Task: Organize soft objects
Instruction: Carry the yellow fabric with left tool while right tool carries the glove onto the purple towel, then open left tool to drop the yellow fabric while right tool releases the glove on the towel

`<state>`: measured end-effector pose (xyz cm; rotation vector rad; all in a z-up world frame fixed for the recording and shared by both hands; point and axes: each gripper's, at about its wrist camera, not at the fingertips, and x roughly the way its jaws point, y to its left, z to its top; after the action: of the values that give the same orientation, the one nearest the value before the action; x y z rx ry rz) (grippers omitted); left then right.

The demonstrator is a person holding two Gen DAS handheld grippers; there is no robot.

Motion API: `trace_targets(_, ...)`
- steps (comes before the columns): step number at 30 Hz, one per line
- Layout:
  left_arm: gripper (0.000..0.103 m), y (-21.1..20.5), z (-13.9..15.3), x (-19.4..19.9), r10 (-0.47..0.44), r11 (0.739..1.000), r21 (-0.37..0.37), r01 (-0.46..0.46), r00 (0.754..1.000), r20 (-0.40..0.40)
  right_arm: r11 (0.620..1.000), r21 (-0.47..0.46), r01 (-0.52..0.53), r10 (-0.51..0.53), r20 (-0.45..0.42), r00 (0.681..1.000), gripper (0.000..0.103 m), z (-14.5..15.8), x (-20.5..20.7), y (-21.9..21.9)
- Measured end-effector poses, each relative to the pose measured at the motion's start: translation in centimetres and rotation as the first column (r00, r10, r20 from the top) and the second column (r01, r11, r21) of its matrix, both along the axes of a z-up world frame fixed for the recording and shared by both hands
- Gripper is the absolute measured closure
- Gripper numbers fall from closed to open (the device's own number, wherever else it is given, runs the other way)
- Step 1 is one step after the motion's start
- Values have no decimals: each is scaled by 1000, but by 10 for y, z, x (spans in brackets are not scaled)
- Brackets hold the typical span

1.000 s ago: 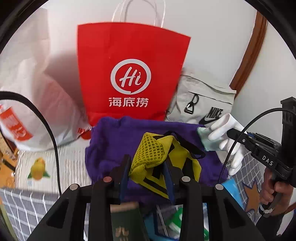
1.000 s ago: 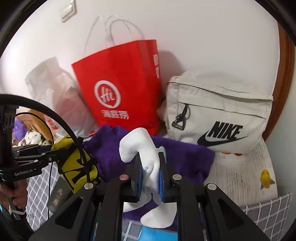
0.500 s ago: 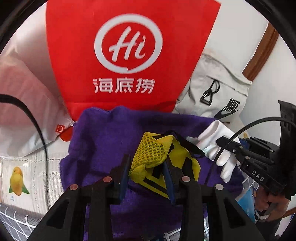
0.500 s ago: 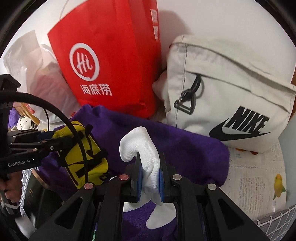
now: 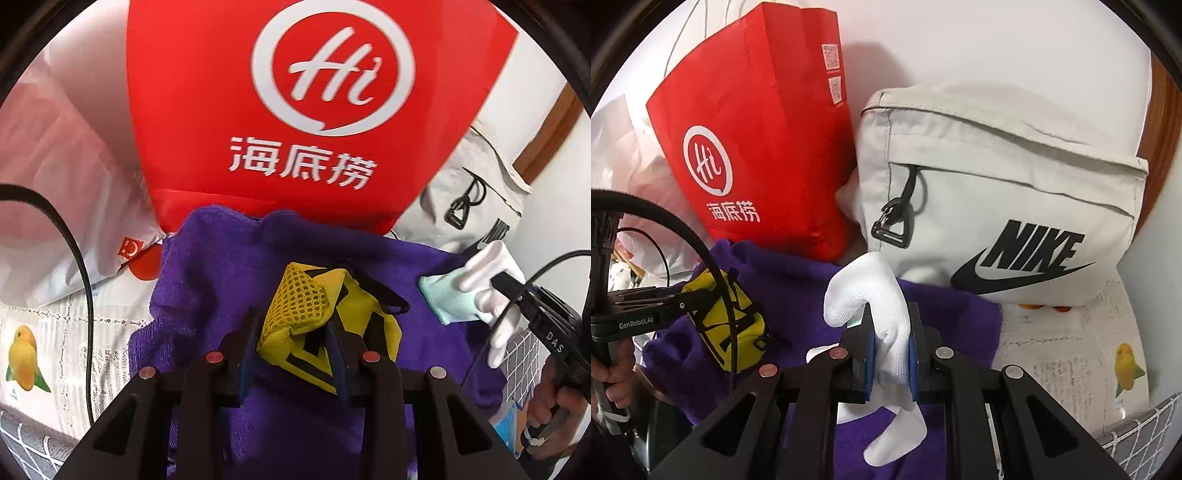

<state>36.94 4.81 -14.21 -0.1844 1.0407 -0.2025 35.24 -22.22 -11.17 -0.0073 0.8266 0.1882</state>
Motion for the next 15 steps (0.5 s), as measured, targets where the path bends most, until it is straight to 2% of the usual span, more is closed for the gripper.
trace_targets(6,70,1,-8,3,17,1000,1,-17,1000,-6,1000,19,-22,23,-91,996,88,-21,13,5)
trace_targets(11,70,2,-13,7,30,1000,-4,-30,999,-24,1000,22,-18,20,-105,994,86,-23,18,3)
trace_targets(13,64,2,-14,8,32,999,-5,-32,999,-25,1000,25,-18,20,-113,993,85,-24,20,5)
trace_targets(14,52,2,-13,9,32,999,-4,-32,999,-27,999,32,-18,22,-120,993,77,-25,20,4)
trace_targets(15,40,1,-14,9,31,1000,-1,-31,999,-34,999,39,-21,26,-130,991,64,-26,20,5)
